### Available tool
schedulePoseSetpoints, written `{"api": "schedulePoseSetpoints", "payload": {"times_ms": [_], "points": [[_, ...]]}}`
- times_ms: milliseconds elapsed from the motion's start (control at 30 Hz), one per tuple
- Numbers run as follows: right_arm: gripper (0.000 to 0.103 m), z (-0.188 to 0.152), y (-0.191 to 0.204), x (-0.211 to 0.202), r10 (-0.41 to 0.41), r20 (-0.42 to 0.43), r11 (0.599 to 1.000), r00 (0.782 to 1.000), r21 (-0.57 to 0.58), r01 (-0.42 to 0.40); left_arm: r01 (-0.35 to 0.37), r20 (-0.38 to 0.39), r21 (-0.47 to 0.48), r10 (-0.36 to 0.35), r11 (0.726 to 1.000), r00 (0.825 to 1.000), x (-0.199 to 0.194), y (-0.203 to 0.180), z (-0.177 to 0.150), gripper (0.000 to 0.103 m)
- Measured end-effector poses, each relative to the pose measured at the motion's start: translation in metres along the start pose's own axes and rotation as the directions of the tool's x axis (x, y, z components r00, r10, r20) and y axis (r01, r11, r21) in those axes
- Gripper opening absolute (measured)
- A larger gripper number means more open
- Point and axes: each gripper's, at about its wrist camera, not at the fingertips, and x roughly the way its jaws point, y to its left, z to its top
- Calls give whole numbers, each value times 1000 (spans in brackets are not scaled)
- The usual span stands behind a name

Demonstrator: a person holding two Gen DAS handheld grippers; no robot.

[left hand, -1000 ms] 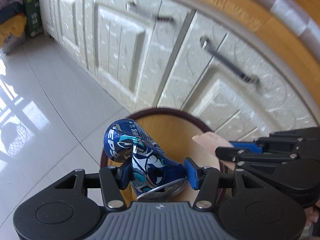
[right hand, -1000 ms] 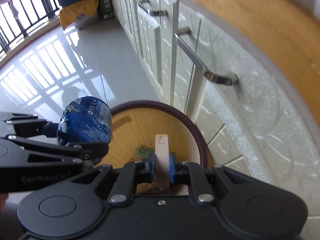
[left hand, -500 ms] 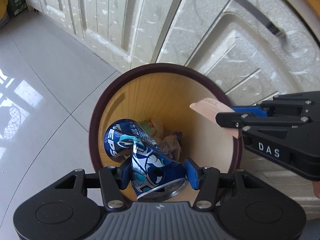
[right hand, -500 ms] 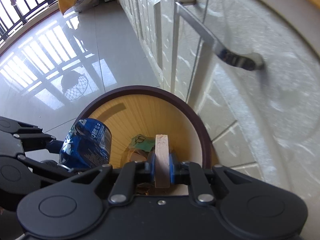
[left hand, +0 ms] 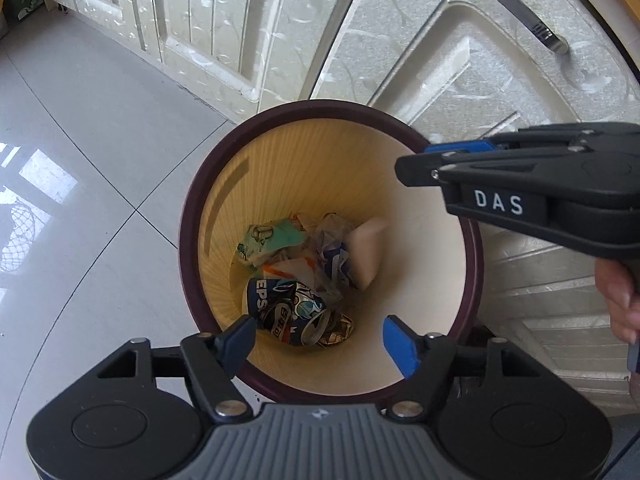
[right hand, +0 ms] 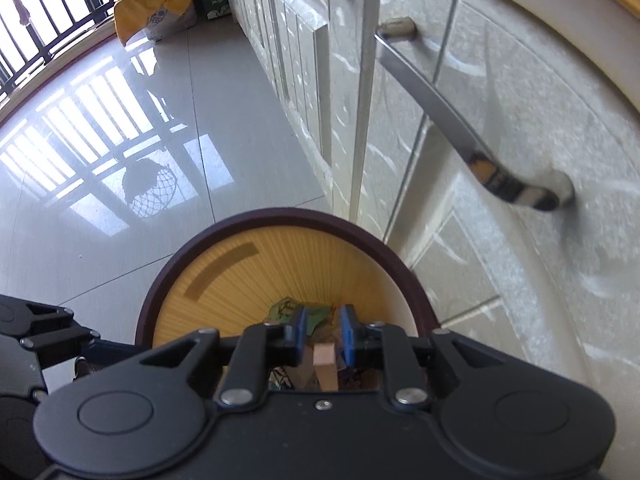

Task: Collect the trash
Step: 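Open the left tool to drop the blue can into the wastebasket, then move both open tools back toward the yellow wrapper and paper bag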

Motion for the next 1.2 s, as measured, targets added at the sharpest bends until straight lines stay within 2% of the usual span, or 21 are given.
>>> {"api": "schedulePoseSetpoints", "payload": {"times_ms": [300, 567, 633, 700, 833, 967, 1200], "points": [[33, -5, -6, 4, -13, -33, 999, 999, -30, 12, -27, 3, 8, 27, 1000, 1000, -1, -1, 1, 82], [36, -22, -15, -4, -22, -73, 999, 997, -45, 19, -65, 9, 4, 64, 998, 998, -6, 0, 0, 93], [41, -26, -17, -8, -19, -75, 999, 997, -42, 16, -74, 12, 8, 74, 997, 997, -7, -1, 0, 95], [51, -30, -18, -11, -20, -74, 999, 997, -40, 17, -82, 12, 10, 82, 997, 997, -8, -2, -2, 97], [59, -39, -20, -19, -32, -73, 999, 997, -24, 30, -94, 15, 8, 94, 996, 995, -10, -3, -6, 100], [77, -48, -21, -28, -36, -68, 999, 997, -1, 36, -113, 23, 2, 113, 994, 993, -15, -1, -10, 103], [85, -62, -23, -46, -69, -48, 997, 996, 26, 71, -118, 46, -26, 119, 993, 992, -28, 1, -24, 103]]}}
